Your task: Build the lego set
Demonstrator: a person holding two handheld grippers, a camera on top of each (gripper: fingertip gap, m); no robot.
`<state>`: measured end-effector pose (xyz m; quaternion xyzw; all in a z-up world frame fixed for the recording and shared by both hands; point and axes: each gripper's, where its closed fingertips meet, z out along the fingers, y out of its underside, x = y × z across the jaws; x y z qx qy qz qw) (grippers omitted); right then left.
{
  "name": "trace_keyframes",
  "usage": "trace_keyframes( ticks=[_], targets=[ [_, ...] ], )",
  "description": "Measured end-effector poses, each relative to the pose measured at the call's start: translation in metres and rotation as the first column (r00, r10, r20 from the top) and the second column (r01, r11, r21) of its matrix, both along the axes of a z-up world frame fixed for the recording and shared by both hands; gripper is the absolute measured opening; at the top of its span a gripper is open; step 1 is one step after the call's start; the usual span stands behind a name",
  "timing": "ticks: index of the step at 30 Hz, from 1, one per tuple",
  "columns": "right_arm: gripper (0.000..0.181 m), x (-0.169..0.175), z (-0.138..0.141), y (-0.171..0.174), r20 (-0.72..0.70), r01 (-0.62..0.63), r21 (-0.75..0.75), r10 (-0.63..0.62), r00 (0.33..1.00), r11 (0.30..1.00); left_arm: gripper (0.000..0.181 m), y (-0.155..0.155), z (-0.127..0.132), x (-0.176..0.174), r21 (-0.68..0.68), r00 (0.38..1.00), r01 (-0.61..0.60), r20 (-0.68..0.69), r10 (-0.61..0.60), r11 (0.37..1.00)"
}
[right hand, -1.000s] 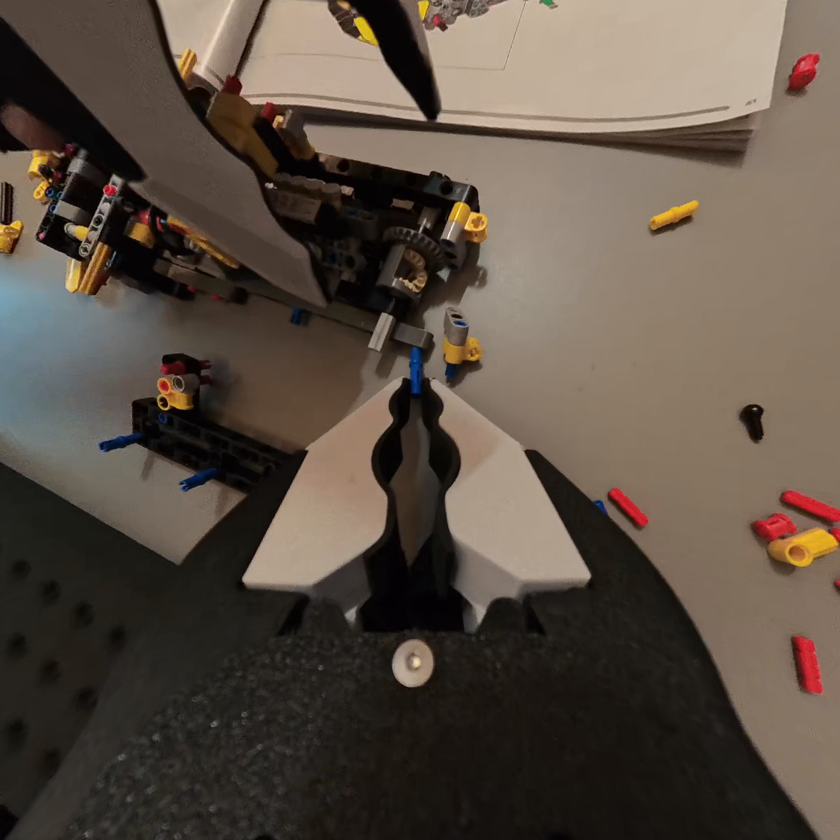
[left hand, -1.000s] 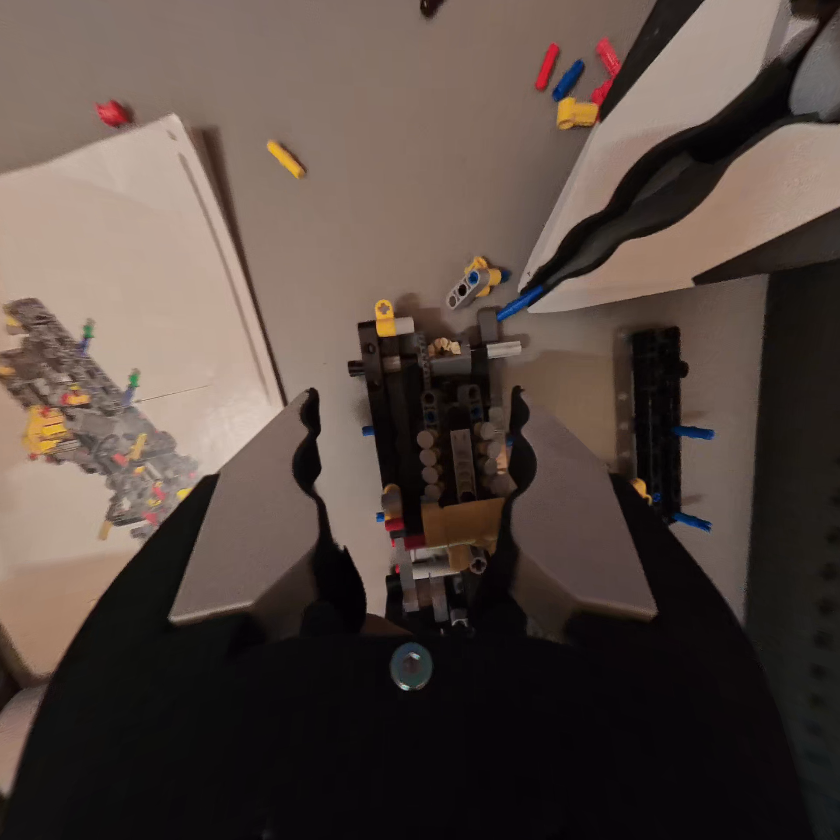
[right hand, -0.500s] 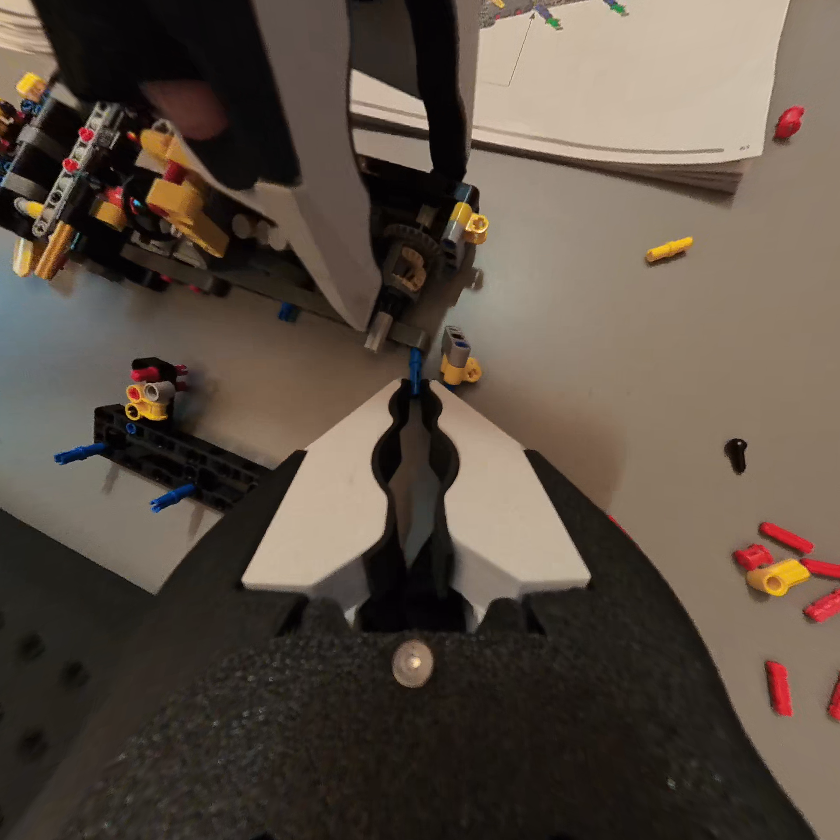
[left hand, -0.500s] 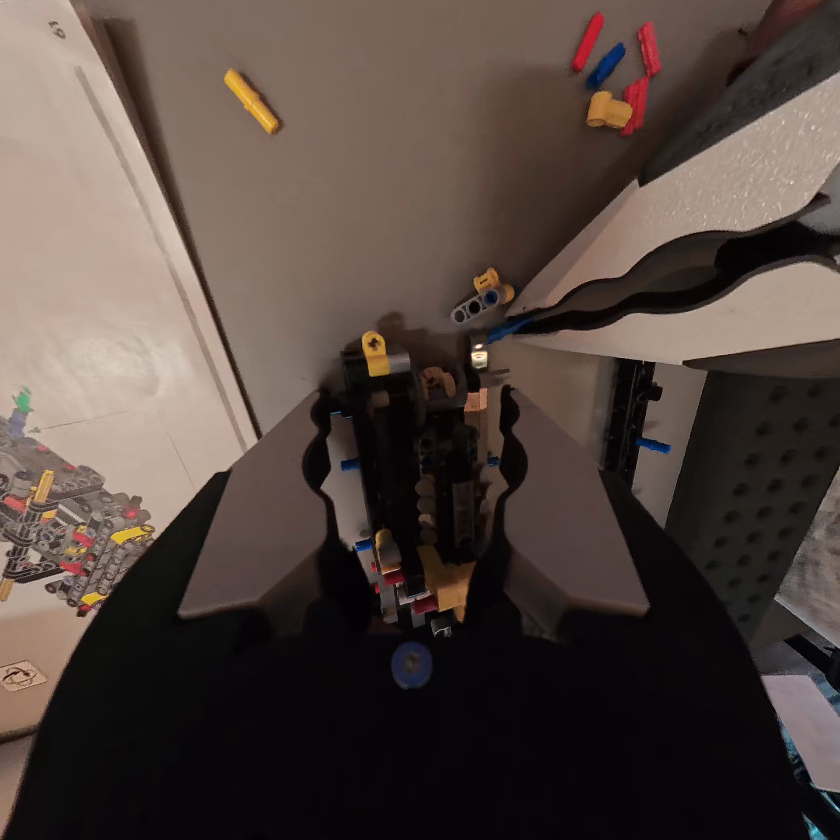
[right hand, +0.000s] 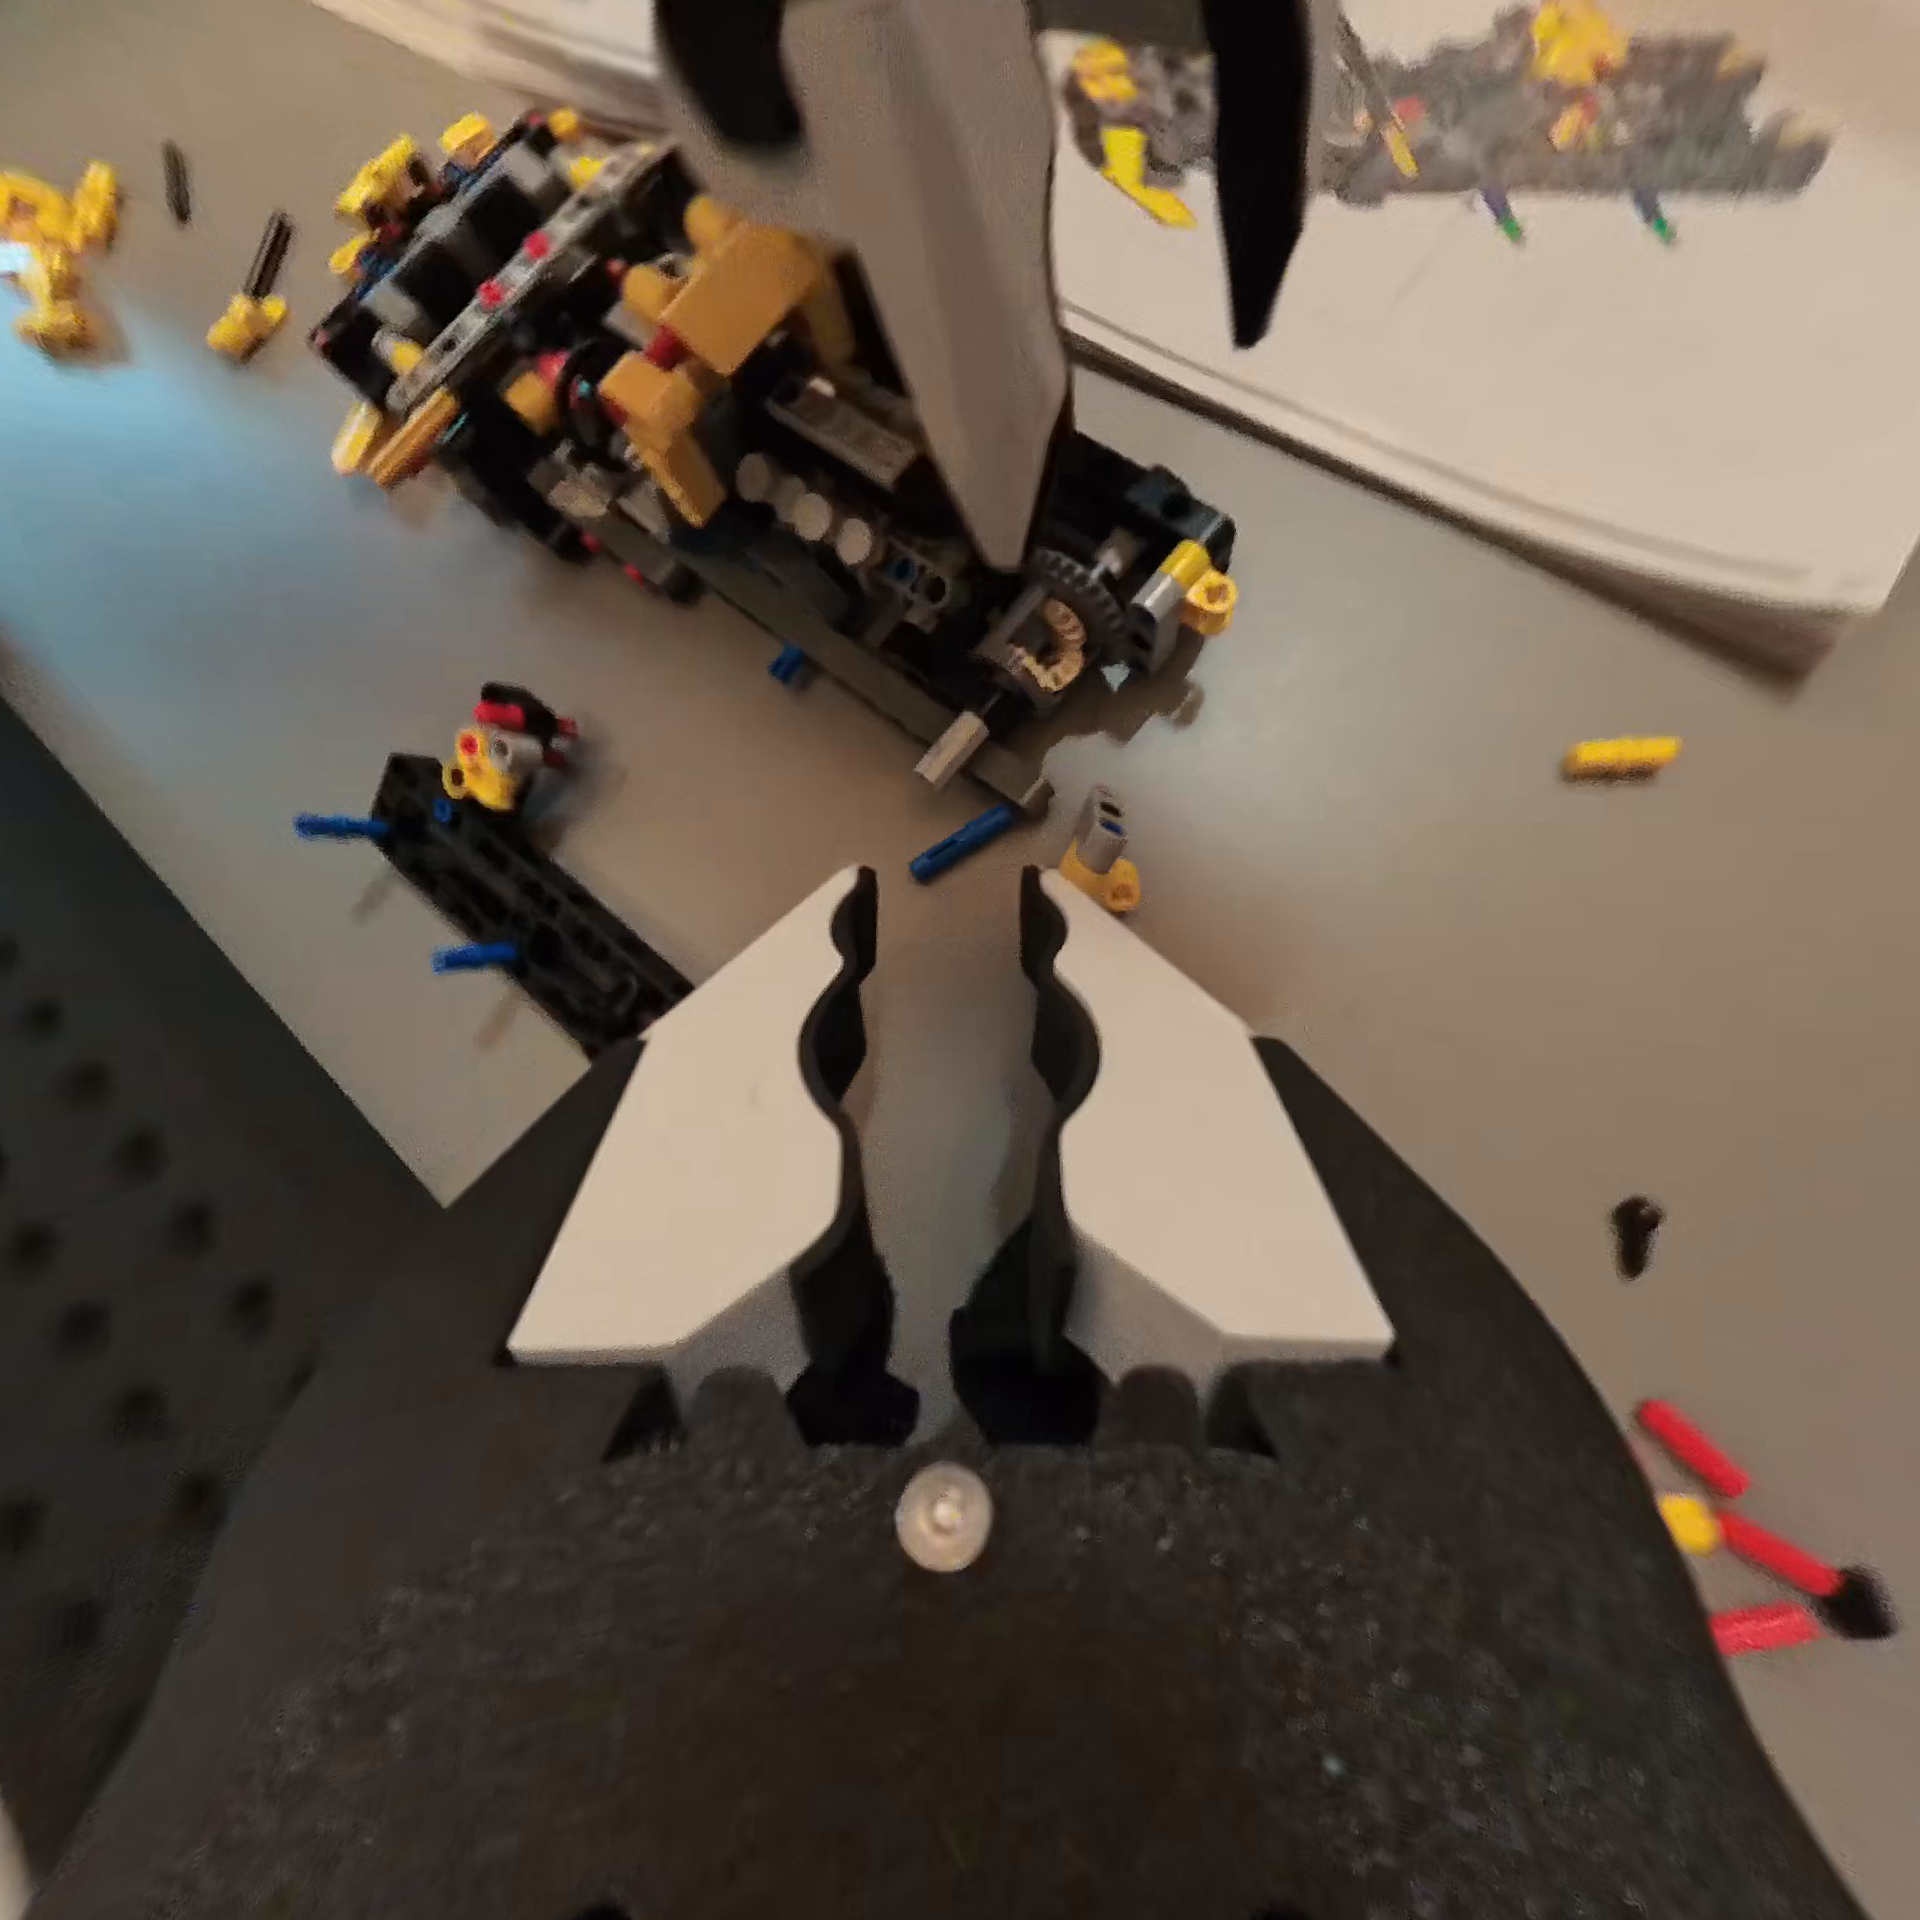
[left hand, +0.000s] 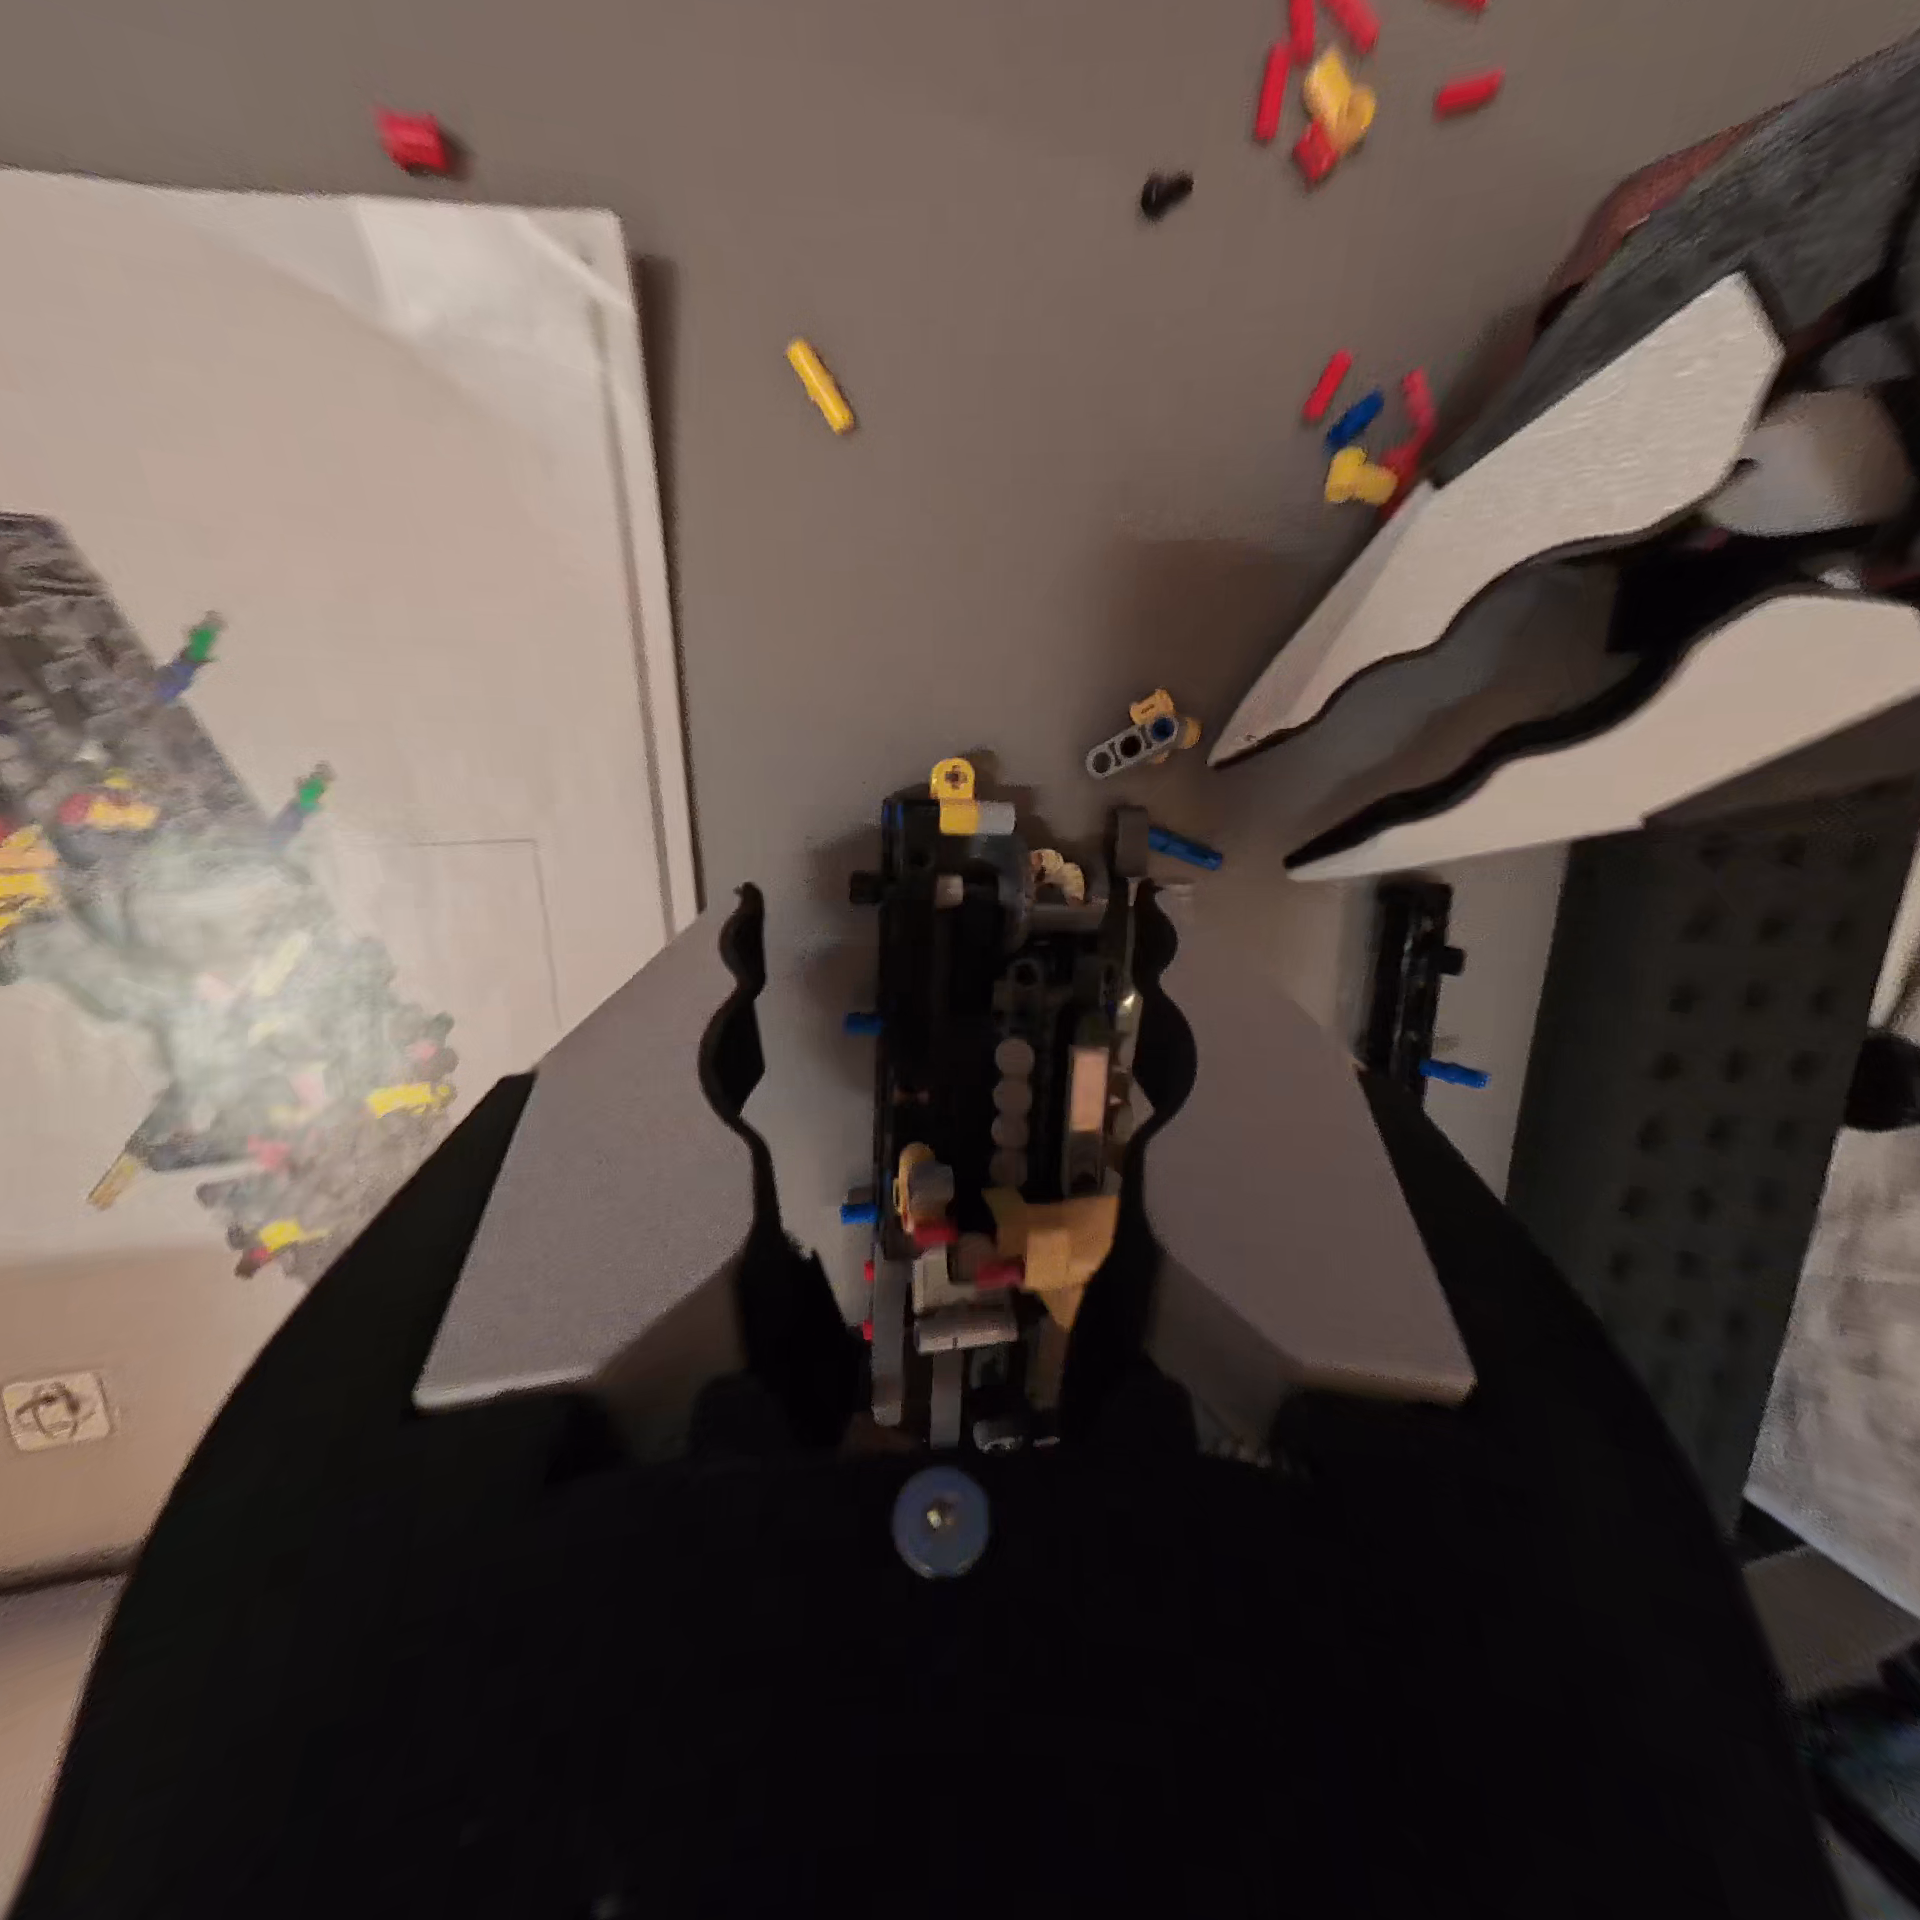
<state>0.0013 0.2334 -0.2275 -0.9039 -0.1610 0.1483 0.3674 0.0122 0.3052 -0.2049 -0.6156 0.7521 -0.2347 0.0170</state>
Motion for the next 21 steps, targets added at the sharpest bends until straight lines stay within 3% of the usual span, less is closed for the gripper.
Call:
trace_keyframes(
  ticks=[2,5,9,15,18,21],
  targets=[
    [0.035,0.000,0.003,0.000,0.048,-0.128,0.074,0.125,0.991,0.989,0.072,0.003,0.017,-0.008,-0.042,0.996,-0.041,0.073,0.044,0.998],
    [0.038,0.003,0.012,0.006,0.044,-0.181,0.151,0.177,0.983,0.972,0.072,0.005,0.038,-0.030,-0.079,0.976,-0.113,0.181,0.125,0.991],
    [0.035,-0.006,0.004,0.001,0.023,-0.292,0.076,0.291,0.957,0.953,0.071,-0.011,0.063,-0.062,-0.151,0.892,-0.190,0.385,0.235,0.970],
    [0.021,-0.012,-0.005,0.010,0.113,-0.251,0.039,0.246,0.963,0.967,0.071,-0.044,0.062,-0.090,-0.204,0.753,-0.294,0.552,0.358,0.934],
    [0.022,-0.008,-0.011,0.011,0.183,-0.244,0.018,0.236,0.954,0.970,0.071,-0.055,0.060,-0.093,-0.185,0.733,-0.301,0.582,0.351,0.936],
    [0.021,-0.012,-0.016,0.008,0.171,-0.253,0.001,0.249,0.953,0.968,0.071,-0.047,0.049,-0.093,-0.108,0.743,-0.350,0.573,0.345,0.931]
  ],
)
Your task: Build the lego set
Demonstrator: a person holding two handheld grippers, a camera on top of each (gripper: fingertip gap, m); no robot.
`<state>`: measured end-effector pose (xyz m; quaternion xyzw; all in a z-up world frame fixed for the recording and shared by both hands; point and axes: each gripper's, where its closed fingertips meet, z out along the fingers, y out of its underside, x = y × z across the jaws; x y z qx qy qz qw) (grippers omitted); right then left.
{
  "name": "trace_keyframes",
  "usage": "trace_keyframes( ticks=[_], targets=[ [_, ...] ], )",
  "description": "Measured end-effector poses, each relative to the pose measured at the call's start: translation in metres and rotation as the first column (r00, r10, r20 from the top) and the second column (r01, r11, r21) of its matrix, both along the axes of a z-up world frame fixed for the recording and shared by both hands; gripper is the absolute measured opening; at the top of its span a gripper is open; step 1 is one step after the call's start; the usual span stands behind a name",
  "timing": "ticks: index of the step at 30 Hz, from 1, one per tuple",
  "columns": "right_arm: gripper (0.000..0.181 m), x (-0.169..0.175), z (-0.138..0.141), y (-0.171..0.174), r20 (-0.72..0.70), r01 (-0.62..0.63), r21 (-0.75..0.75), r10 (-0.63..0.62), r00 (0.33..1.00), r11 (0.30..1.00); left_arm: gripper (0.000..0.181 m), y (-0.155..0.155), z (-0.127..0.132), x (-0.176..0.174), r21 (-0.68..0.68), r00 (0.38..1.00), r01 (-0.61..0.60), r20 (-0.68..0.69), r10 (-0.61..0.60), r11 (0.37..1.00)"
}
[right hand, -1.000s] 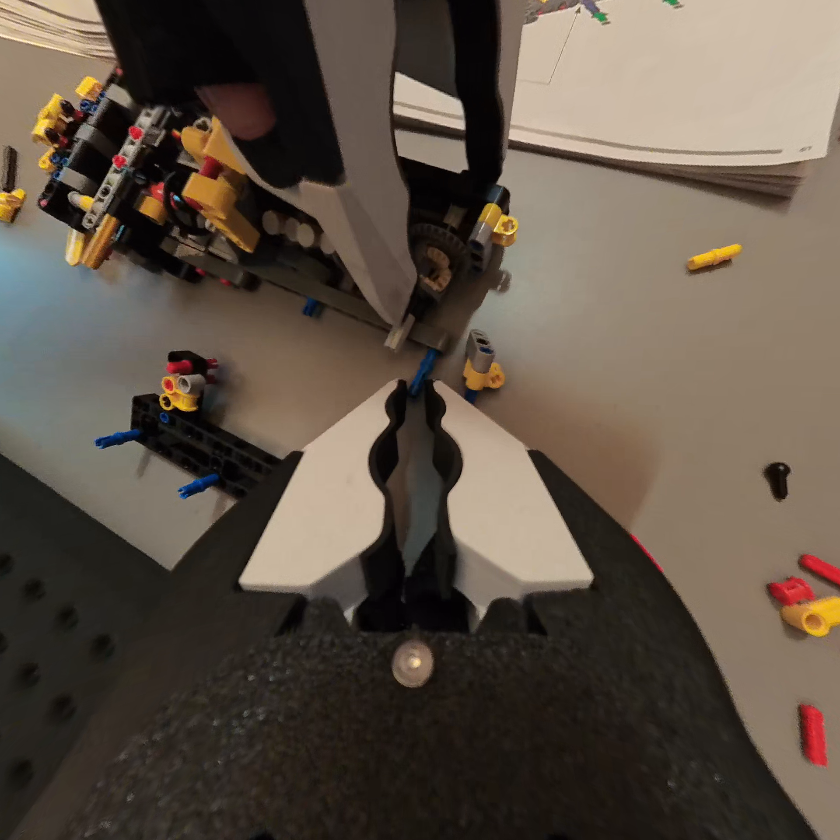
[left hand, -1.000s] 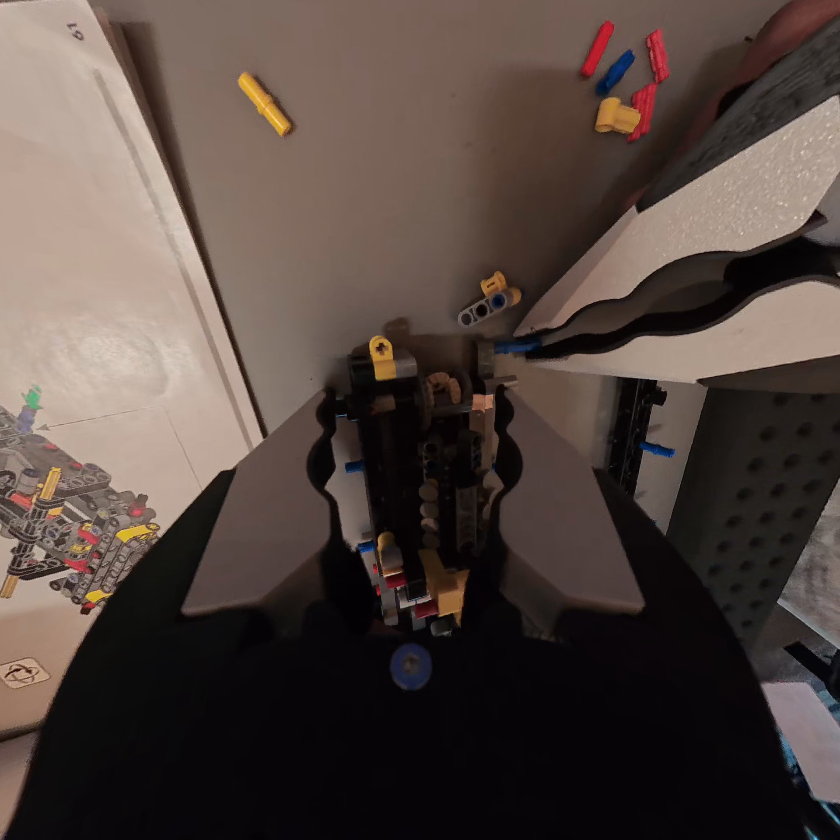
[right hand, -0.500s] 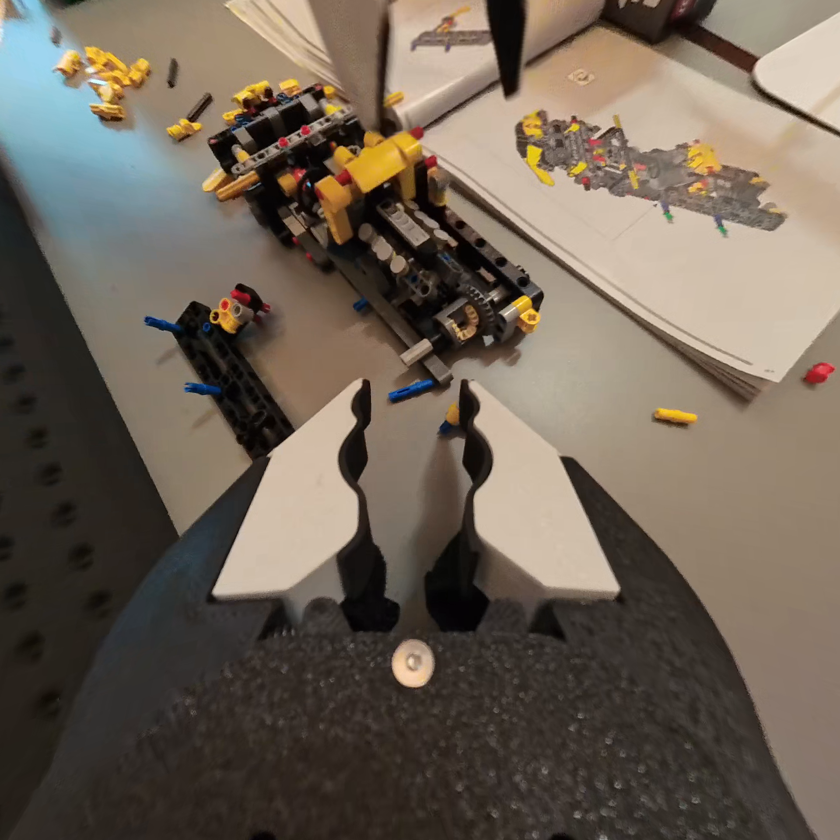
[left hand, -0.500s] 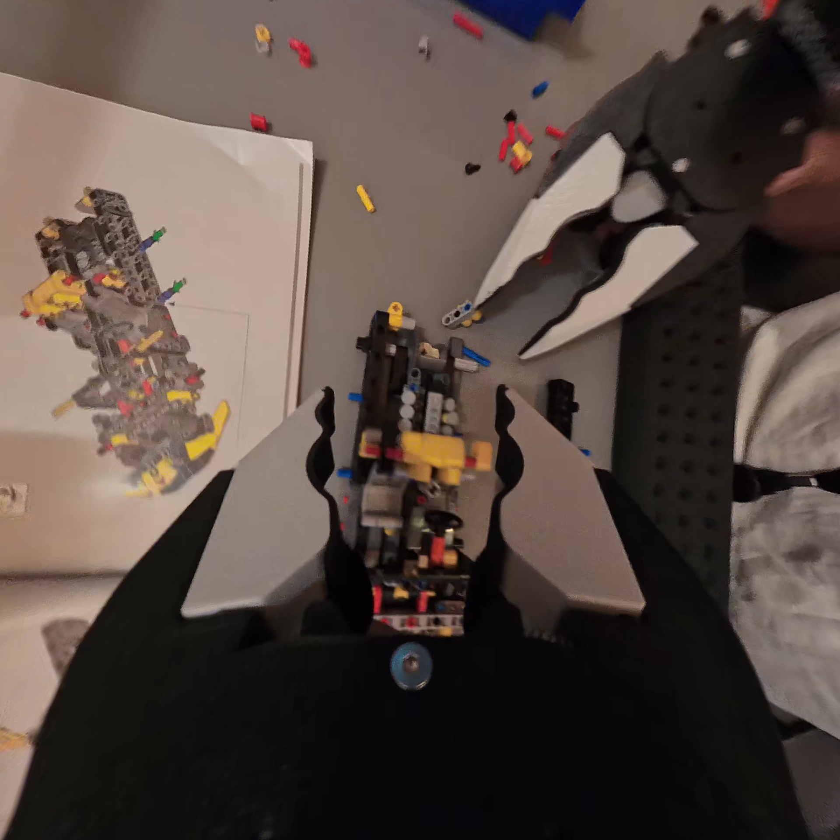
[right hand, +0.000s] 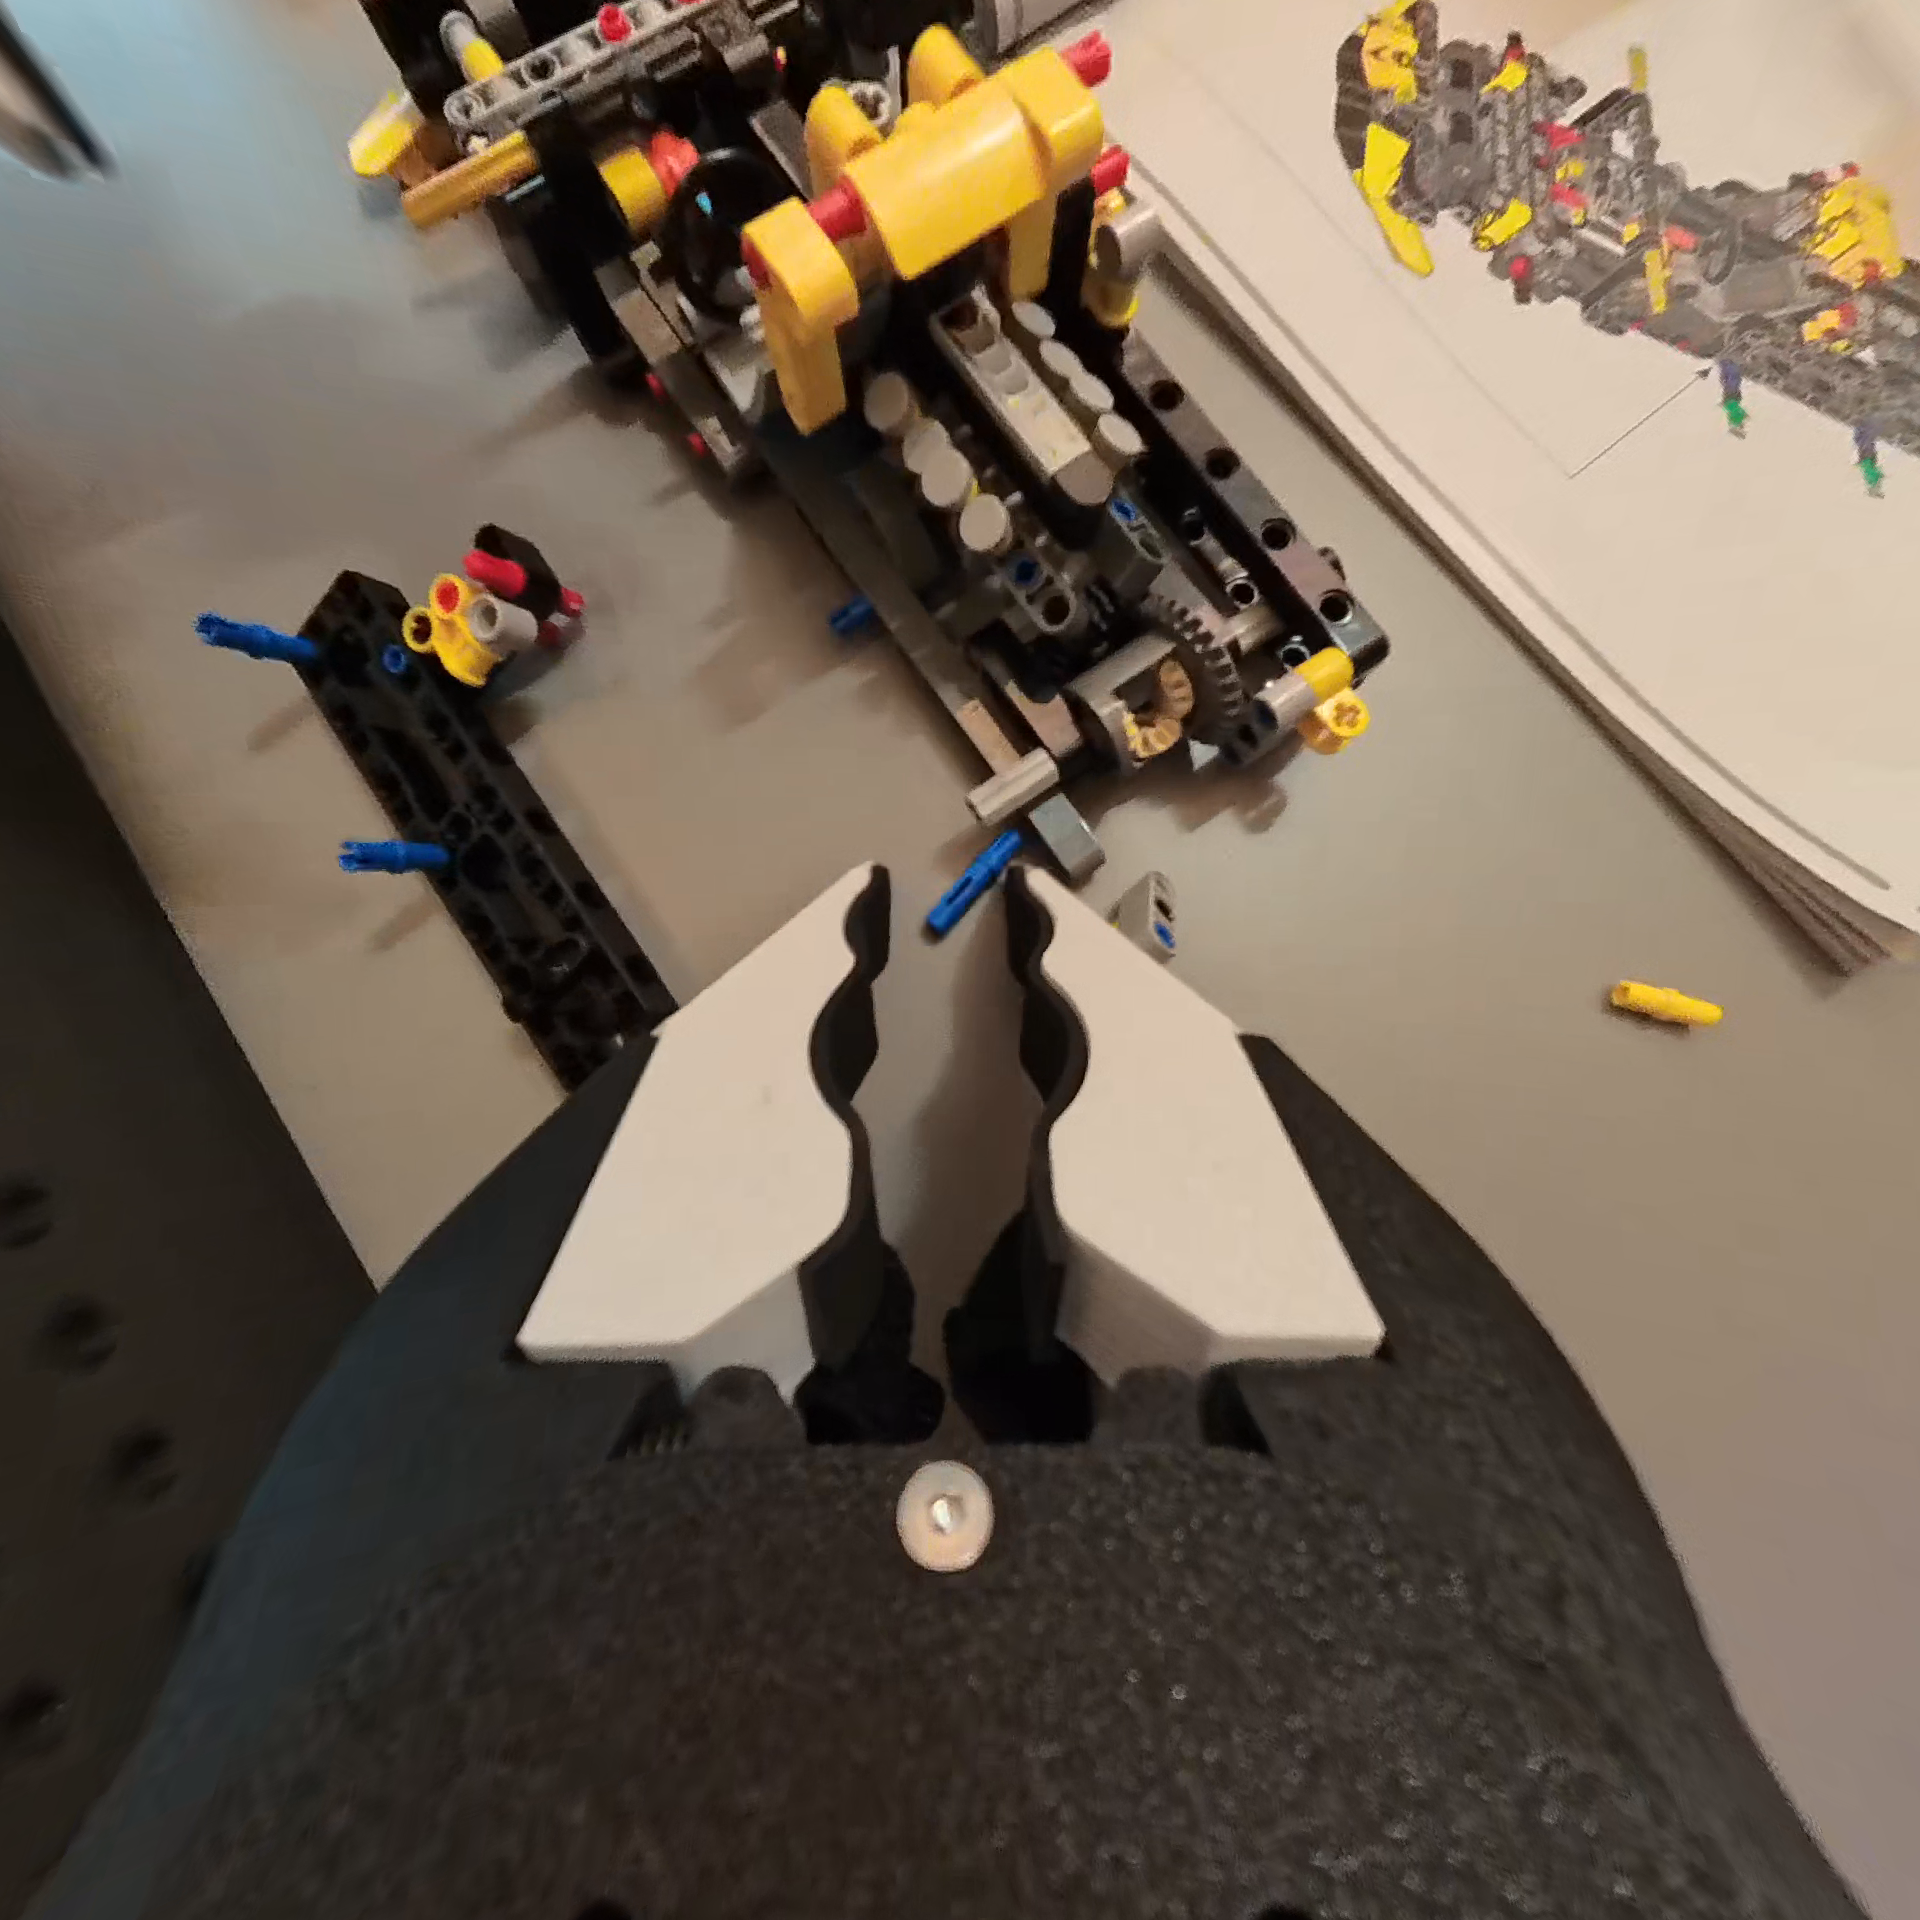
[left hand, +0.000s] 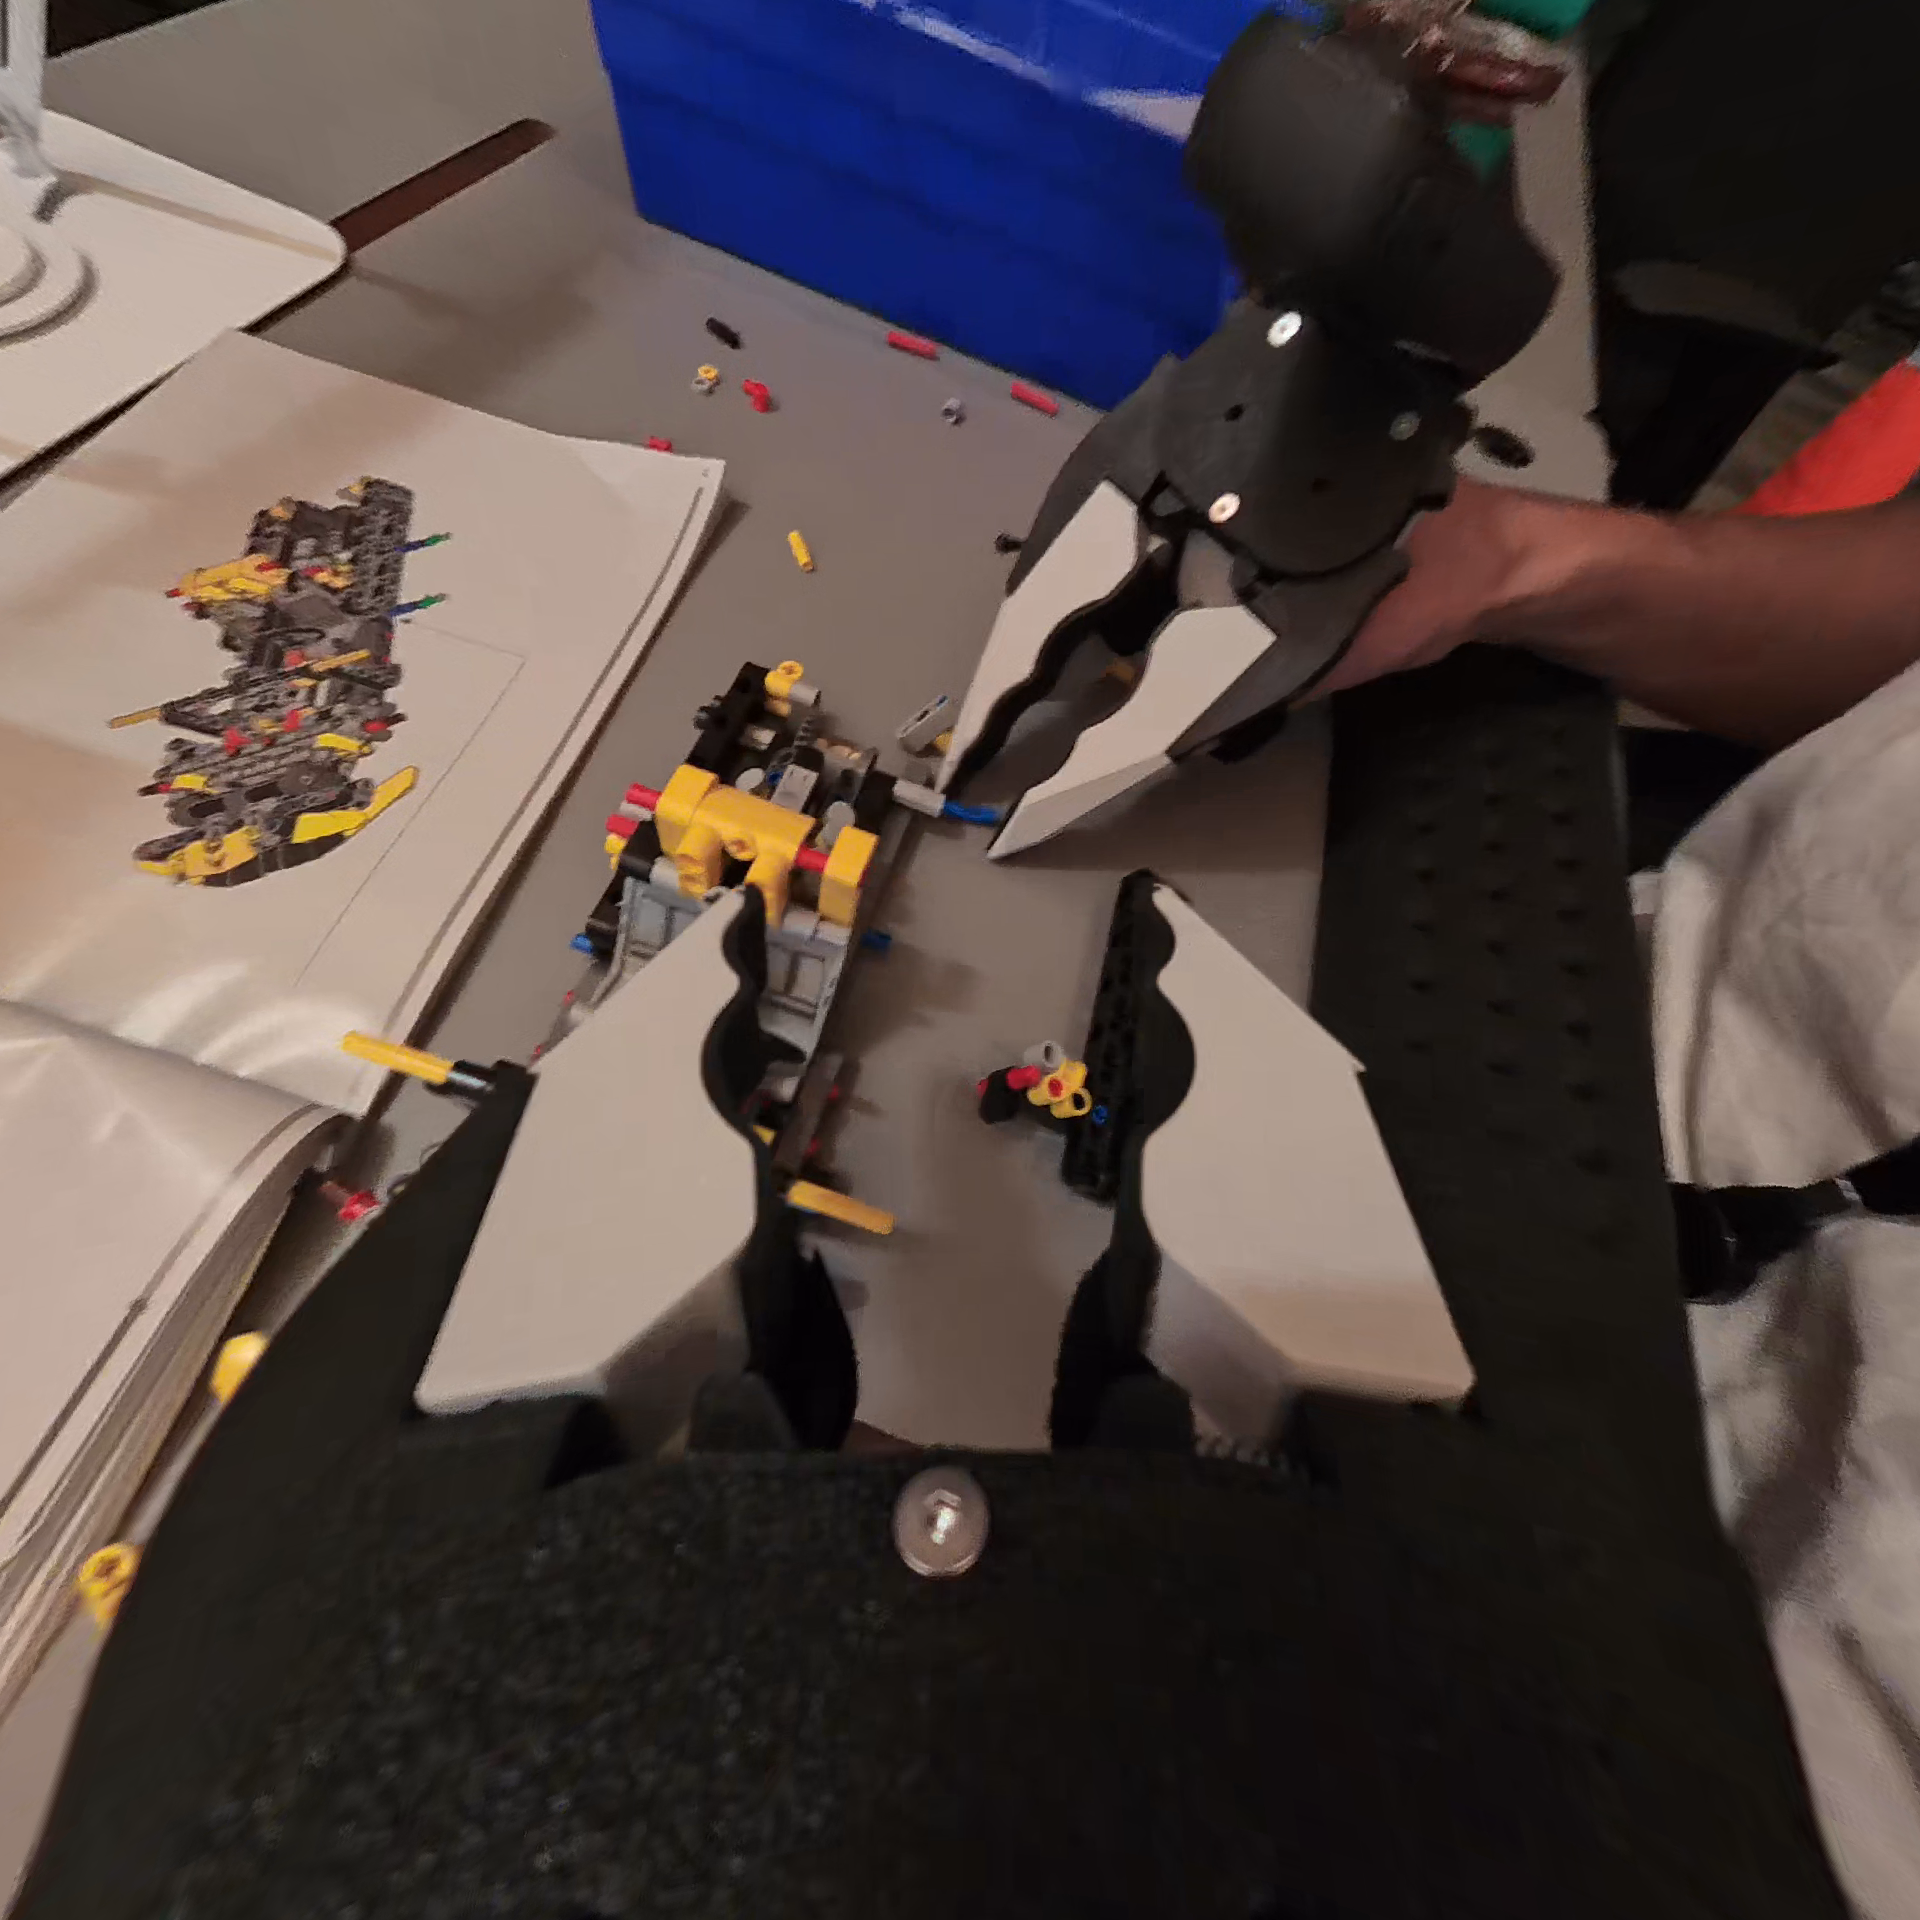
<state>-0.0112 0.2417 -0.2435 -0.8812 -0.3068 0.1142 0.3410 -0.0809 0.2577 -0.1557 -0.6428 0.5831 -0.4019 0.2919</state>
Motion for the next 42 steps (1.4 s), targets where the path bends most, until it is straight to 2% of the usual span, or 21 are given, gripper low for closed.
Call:
trace_keyframes(
  ticks=[2,9,11,13,15,16,18,19,21,23,25,28,29,33,36,42],
  targets=[
    [0.005,0.000,0.000,-0.003,0.010,-0.006,-0.009,0.006,1.000,1.000,0.070,0.004,-0.006,0.000,0.034,1.000,-0.007,-0.029,0.008,0.999],
    [0.004,0.006,0.002,-0.014,0.010,0.051,-0.057,-0.050,0.999,0.997,0.071,-0.005,-0.012,0.007,0.073,0.998,-0.002,-0.057,0.006,0.997],
    [0.004,0.008,0.017,-0.009,-0.070,0.081,-0.008,-0.082,0.994,0.997,0.071,-0.008,-0.011,0.011,0.091,0.999,-0.017,-0.050,0.022,0.996],
    [0.004,0.007,0.039,-0.002,-0.237,0.101,0.007,-0.096,0.967,0.995,0.070,-0.014,-0.008,0.018,0.114,0.999,-0.025,-0.030,0.028,0.993],
    [0.003,-0.005,0.065,-0.003,-0.473,0.052,-0.024,-0.057,0.879,0.998,0.066,-0.021,-0.004,0.027,0.150,0.999,-0.035,-0.009,0.037,0.988],
    [0.003,-0.010,0.077,-0.004,-0.582,0.038,-0.032,-0.050,0.811,0.999,0.063,-0.024,-0.002,0.033,0.173,0.999,-0.041,0.009,0.040,0.984],
    [0.003,-0.015,0.096,-0.005,-0.757,0.028,-0.051,-0.057,0.651,0.998,0.044,-0.029,0.004,0.042,0.245,0.998,-0.059,0.052,0.048,0.968],
    [0.003,-0.016,0.101,-0.006,-0.815,0.025,-0.073,-0.074,0.575,0.997,0.037,-0.029,0.008,0.047,0.290,0.995,-0.083,0.079,0.063,0.954],
    [0.003,-0.018,0.103,-0.009,-0.883,0.013,-0.119,-0.112,0.457,0.993,0.036,-0.029,0.013,0.054,0.356,0.990,-0.119,0.110,0.085,0.927],
    [0.003,-0.017,0.102,-0.010,-0.902,0.017,-0.155,-0.148,0.405,0.988,0.036,-0.034,0.014,0.061,0.401,0.991,-0.118,0.103,0.083,0.908],
    [0.003,-0.015,0.103,-0.013,-0.900,0.026,-0.136,-0.134,0.415,0.990,0.036,-0.036,0.013,0.065,0.440,0.992,-0.123,0.093,0.091,0.889],
    [0.003,-0.018,0.094,-0.015,-0.854,0.035,-0.116,-0.118,0.506,0.993,0.026,-0.040,0.012,0.071,0.471,0.992,-0.122,0.096,0.086,0.874],
    [0.003,-0.018,0.095,-0.016,-0.856,0.033,-0.110,-0.111,0.505,0.993,0.021,-0.040,0.010,0.071,0.480,0.992,-0.122,0.087,0.092,0.869],
    [0.003,-0.014,0.101,-0.015,-0.893,0.027,-0.124,-0.124,0.432,0.992,0.023,-0.034,0.013,0.067,0.533,0.982,-0.186,0.105,0.154,0.825],
    [0.003,-0.011,0.102,-0.014,-0.894,0.047,-0.117,-0.125,0.430,0.992,0.025,-0.031,0.010,0.062,0.521,0.974,-0.227,0.100,0.205,0.822],
    [0.003,-0.015,0.101,-0.015,-0.888,0.033,-0.114,-0.117,0.444,0.993,0.025,-0.040,0.007,0.063,0.405,0.970,-0.241,0.116,0.212,0.882]
  ],
)
